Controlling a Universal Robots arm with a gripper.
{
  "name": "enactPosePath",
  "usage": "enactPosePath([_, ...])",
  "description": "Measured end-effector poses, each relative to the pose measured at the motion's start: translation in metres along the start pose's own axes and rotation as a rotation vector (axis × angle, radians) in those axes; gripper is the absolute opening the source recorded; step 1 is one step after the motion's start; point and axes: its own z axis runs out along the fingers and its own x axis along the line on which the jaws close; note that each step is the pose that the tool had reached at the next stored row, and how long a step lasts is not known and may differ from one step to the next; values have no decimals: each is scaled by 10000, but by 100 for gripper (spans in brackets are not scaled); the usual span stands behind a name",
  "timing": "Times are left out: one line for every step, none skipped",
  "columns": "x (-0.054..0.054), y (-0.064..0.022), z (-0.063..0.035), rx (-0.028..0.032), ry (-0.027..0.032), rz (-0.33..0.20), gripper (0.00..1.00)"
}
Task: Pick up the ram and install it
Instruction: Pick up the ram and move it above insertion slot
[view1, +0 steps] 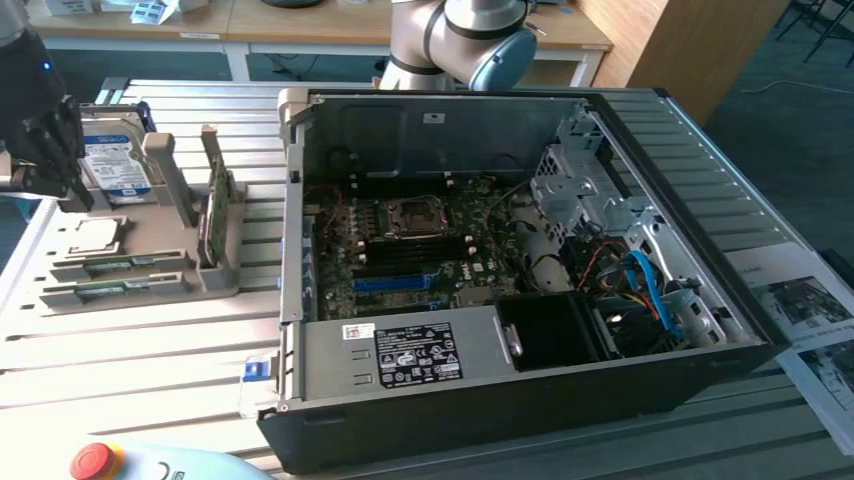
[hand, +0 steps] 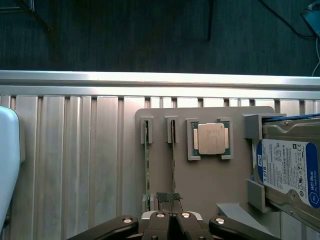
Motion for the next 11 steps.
enactPosePath([0, 0, 12, 0, 0, 0, 10])
enactPosePath([0, -1, 25, 0, 0, 0, 10])
enactPosePath([1, -2, 37, 0, 0, 0, 10])
enactPosePath([1, -2, 50, 0, 0, 0, 10])
enactPosePath([1, -3, 62, 0, 0, 0, 10])
enactPosePath([2, -3, 75, 1, -1, 0, 10])
enactPosePath([2, -4, 88, 1, -1, 0, 10])
enactPosePath([2, -4, 100, 0, 0, 0, 10])
enactPosePath([3, -5, 113, 0, 0, 0, 10])
enactPosePath([3, -5, 125, 1, -1, -1, 10])
enactPosePath([3, -6, 136, 1, -1, 0, 10])
